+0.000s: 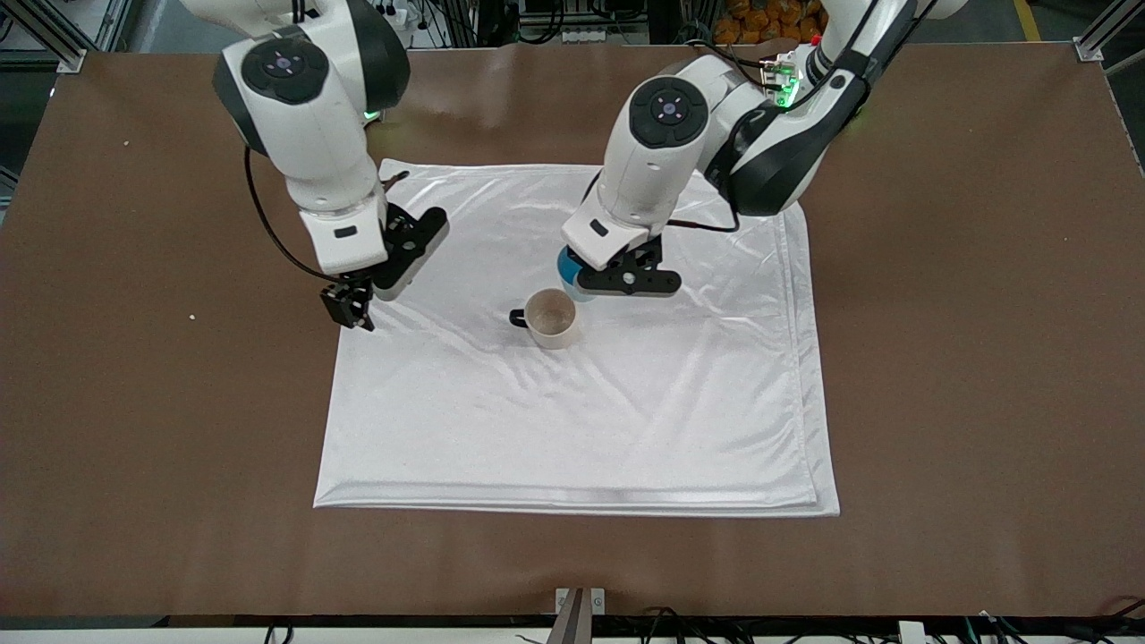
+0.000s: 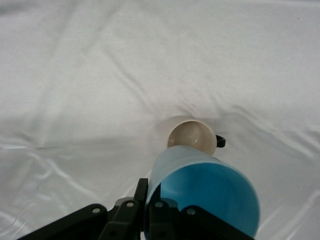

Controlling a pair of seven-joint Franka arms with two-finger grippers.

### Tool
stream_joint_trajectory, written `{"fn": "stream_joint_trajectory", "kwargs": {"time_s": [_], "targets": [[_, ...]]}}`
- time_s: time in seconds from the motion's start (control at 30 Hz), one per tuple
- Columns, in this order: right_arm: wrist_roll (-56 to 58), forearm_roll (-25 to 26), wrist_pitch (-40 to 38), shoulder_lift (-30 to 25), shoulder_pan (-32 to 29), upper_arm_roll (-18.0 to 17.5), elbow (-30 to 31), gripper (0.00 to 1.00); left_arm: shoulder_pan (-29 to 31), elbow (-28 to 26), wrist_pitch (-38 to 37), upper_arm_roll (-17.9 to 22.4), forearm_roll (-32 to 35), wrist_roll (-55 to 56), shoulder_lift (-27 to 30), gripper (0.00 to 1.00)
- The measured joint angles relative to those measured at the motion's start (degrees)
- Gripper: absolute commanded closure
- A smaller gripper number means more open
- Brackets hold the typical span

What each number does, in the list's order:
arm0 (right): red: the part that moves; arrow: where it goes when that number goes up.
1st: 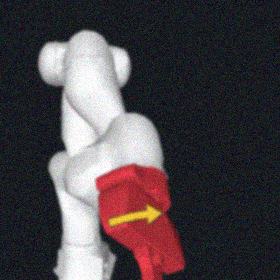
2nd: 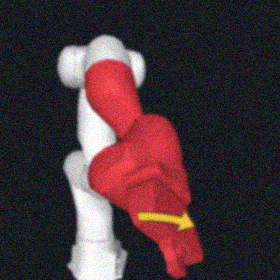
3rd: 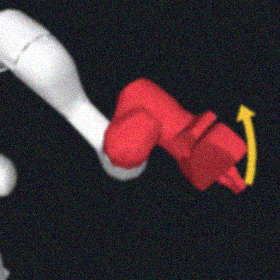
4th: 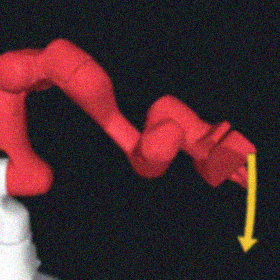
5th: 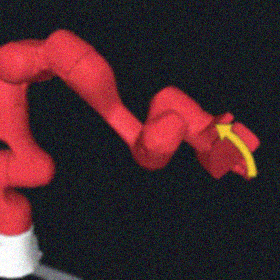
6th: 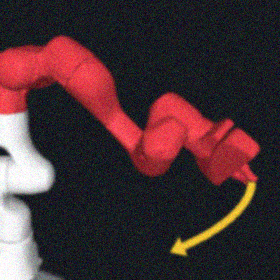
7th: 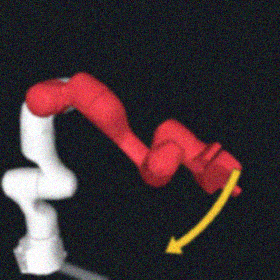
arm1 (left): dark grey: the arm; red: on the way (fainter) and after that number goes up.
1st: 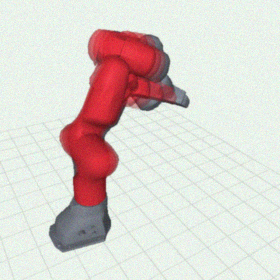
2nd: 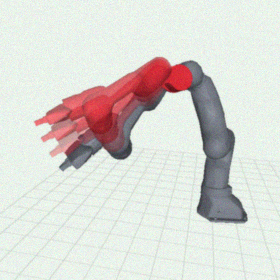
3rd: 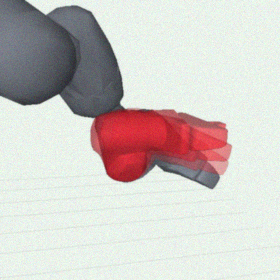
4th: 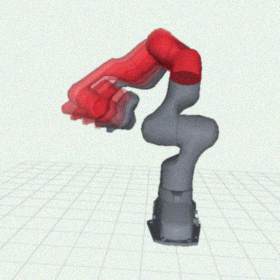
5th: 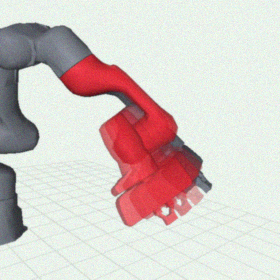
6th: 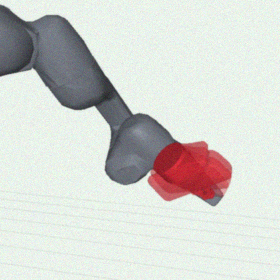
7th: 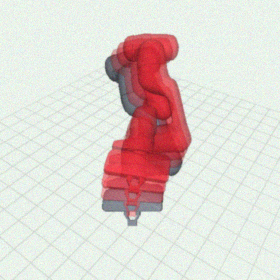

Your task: Place blue cup into white mug on cloth

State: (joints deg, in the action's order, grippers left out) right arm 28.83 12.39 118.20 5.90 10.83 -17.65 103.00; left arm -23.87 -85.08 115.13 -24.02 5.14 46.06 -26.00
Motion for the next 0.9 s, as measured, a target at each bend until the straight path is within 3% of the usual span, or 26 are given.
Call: {"fn": "stream_joint_trajectory", "kwargs": {"time_s": [0.5,0.9], "targets": [[-3.6,-4.6,-7.2,-7.5,-9.1,0.2,0.1,0.09,-5.6,0.2,10.6,2.8,5.3,3.9,-8.1,1.0],[-5.3,-7.8,-13.8,-10.0,-14.6,1.9,0.1,0.11,-6.8,0.6,12.0,3.6,6.0,3.9,-11.5,1.0]]}}
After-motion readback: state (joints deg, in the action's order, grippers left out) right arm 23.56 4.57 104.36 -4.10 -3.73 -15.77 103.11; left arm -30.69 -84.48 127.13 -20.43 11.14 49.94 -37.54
